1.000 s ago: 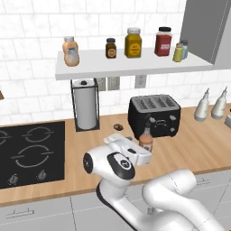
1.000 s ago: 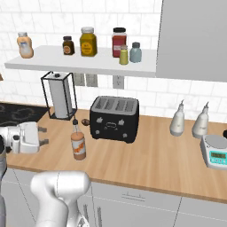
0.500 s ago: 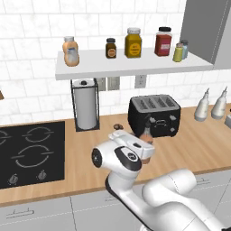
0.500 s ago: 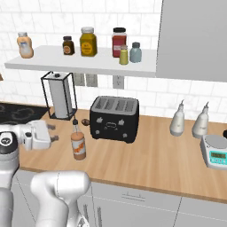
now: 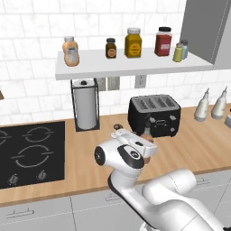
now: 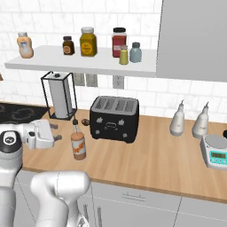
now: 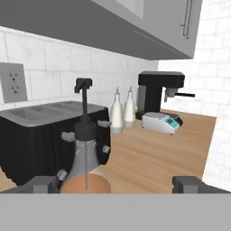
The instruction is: Put the shaker and condiment bottle from the counter next to their counterparts in the cabinet.
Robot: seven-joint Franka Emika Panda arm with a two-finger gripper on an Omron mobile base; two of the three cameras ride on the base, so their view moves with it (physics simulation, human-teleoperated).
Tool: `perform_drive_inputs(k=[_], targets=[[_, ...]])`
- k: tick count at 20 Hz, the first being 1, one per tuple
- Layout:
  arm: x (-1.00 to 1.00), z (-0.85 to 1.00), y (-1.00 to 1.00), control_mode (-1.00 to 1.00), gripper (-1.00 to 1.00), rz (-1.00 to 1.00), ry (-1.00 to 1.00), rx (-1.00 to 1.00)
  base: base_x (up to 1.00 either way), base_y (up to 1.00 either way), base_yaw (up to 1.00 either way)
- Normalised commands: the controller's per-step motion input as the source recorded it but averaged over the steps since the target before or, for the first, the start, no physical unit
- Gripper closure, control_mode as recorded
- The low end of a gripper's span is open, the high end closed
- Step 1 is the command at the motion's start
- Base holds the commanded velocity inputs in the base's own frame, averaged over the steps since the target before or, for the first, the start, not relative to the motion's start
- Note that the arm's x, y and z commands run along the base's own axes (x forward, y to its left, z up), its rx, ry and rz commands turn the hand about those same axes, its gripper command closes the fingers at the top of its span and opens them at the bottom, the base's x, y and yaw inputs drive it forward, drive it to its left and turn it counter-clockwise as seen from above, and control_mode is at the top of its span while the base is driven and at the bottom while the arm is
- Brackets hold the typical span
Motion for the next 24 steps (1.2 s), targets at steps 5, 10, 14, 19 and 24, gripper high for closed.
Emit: perform_drive_inputs(k=[5, 10, 14, 19, 24], targets=[[0.12, -0.04, -0.02, -1.00, -1.00, 0.00, 0.00, 0.00, 0.00, 0.00, 0.00], [0.20, -0.01, -0.04, -1.00, -1.00, 0.00, 0.00, 0.00, 0.00, 0.00, 0.00], [0.33, -0.01, 0.00, -1.00, -1.00, 0.00, 0.00, 0.00, 0.00, 0.00, 0.00], [0.25, -0.03, 0.00, -1.00, -1.00, 0.00, 0.00, 0.00, 0.00, 0.00, 0.00], [0.12, -0.03, -0.07, -1.00, -1.00, 0.00, 0.00, 0.00, 0.00, 0.00, 0.00]])
